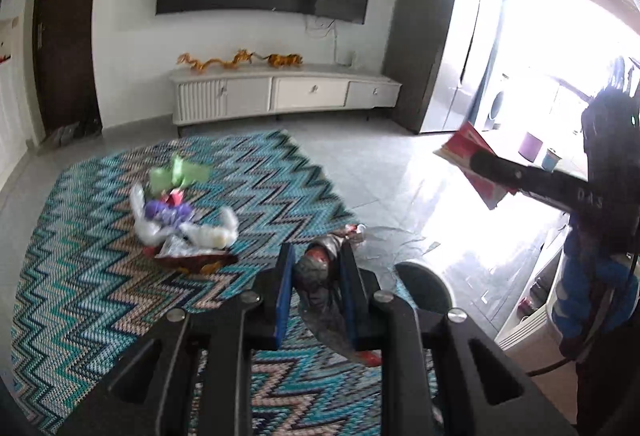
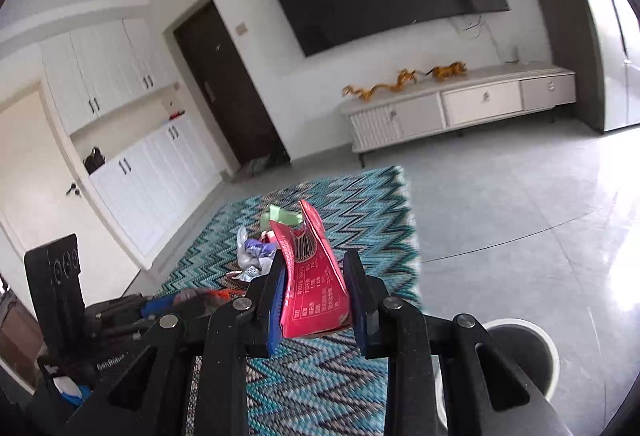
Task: Collect trash
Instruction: 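Carry the pink carton and clear wrapper over the white bin, then open the right tool over the bin while the left tool opens, dropping both items, then move both open tools back toward the remaining trash on the rug, then grasp the red-and-white snack bag with the left tool while the right tool grasps white tissue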
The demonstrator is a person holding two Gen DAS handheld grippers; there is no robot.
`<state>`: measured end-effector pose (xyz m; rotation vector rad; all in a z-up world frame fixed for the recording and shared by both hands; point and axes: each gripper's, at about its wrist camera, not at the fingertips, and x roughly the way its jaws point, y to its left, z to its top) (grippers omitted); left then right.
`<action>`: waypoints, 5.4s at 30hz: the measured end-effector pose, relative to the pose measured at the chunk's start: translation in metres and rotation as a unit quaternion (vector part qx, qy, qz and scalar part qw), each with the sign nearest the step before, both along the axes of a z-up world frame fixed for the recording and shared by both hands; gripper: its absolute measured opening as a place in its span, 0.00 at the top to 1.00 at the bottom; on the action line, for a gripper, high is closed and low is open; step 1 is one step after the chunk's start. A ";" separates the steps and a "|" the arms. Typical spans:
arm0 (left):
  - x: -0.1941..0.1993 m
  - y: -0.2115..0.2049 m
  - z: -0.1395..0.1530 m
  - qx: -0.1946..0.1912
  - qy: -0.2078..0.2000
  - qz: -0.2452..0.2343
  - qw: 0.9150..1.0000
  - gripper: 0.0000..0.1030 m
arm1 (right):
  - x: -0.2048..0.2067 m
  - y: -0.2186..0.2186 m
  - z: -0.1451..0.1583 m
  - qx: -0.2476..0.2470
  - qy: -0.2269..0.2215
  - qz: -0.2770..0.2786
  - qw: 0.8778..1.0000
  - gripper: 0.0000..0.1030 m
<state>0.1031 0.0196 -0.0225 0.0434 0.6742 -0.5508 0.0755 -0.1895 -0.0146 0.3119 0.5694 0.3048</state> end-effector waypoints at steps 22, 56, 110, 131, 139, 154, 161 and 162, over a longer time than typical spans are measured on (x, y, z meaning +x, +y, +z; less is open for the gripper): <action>0.039 -0.181 -0.042 0.067 0.068 -0.083 0.992 0.78 | -0.028 -0.148 -0.083 0.046 0.082 -0.139 0.986 0.74; 0.085 -0.254 -0.112 0.053 0.167 -0.129 0.976 0.46 | 0.007 -0.190 -0.189 0.059 0.225 -0.190 0.954 0.55; 0.065 0.074 0.039 -0.064 0.003 0.091 0.994 0.40 | -0.015 0.018 0.049 -0.027 -0.007 -0.010 1.000 0.55; 0.137 0.122 -0.087 -0.066 0.139 0.157 0.975 0.34 | 0.121 0.092 -0.052 -0.030 0.102 0.085 0.991 0.55; 0.163 0.116 -0.126 -0.069 0.175 0.161 0.969 0.34 | 0.166 0.110 -0.103 -0.031 0.145 0.106 0.983 0.55; 0.168 0.114 -0.149 -0.072 0.149 0.152 0.974 0.42 | 0.213 0.132 -0.149 -0.007 0.178 0.134 0.975 0.62; 0.160 0.112 -0.146 -0.078 0.149 0.142 0.975 0.65 | 0.216 0.138 -0.158 0.005 0.180 0.143 0.973 0.91; 0.158 0.112 -0.144 -0.078 0.148 0.142 0.976 0.67 | 0.215 0.136 -0.156 0.005 0.177 0.143 0.974 0.92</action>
